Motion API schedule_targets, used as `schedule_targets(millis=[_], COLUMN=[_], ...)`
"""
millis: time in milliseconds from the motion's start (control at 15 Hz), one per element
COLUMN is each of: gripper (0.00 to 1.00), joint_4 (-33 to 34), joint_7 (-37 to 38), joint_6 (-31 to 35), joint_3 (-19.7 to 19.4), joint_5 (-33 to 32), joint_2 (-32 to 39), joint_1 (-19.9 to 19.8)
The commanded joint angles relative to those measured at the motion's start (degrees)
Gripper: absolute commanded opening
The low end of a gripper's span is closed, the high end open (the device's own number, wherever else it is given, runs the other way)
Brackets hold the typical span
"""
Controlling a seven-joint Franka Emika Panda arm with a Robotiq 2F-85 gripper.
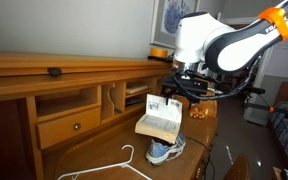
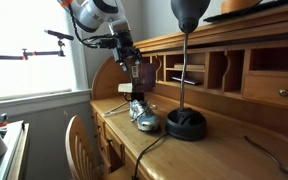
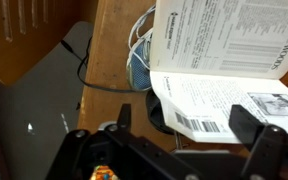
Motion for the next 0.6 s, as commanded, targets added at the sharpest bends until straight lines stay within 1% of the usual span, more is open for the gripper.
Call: schedule_targets(millis=[0,533], gripper=[1.00,1.00], joint_4=[-1.7,-3.0], joint_7=[0.6,-1.8], joint_6=[0.8,3.6], joint_3=[-0.2,0.7], joint_5=[-0.7,0.3], joint_2=[-2.1,-4.3], joint_1=[1.1,2.6])
